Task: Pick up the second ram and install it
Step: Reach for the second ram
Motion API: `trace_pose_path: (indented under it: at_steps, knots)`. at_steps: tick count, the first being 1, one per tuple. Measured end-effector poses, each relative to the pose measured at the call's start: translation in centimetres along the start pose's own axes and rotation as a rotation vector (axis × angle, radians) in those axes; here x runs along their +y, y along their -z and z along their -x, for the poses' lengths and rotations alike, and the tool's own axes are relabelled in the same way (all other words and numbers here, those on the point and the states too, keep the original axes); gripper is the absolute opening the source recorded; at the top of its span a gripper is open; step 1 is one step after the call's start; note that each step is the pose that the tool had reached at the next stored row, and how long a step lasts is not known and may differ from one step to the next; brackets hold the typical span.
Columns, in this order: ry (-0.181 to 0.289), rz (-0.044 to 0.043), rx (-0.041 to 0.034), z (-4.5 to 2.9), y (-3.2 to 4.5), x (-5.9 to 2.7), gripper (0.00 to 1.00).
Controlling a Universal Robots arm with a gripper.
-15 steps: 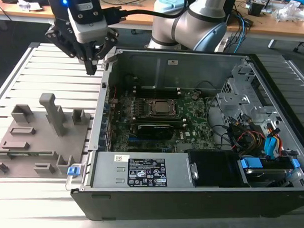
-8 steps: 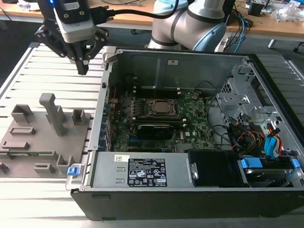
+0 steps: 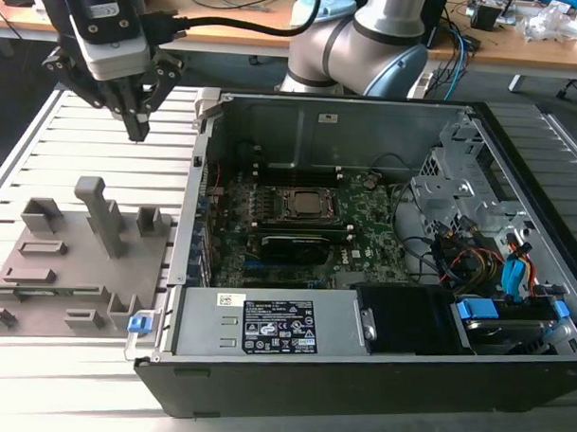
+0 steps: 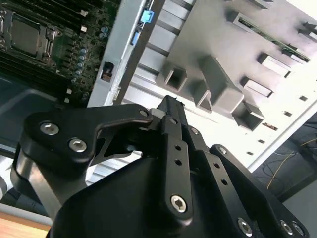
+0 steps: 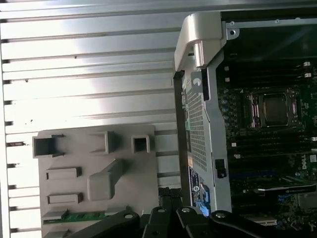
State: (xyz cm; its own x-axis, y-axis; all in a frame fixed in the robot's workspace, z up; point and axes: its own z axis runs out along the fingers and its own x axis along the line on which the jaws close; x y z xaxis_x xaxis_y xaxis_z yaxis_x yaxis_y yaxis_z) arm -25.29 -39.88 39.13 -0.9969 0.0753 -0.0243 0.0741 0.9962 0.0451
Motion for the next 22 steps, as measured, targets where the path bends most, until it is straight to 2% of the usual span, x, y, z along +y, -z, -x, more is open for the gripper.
trace_pose_path:
  at_steps: [2, 10, 22]
  knots:
    - [0.0, 0.0001, -0.0001, -0.76, 0.0, -0.06, 0.11]
    - [0.0, 0.0, -0.0001, -2.3, 0.01, -0.17, 0.11]
    - [0.0, 0.0001, -0.0001, -5.99, -0.05, -0.46, 0.11]
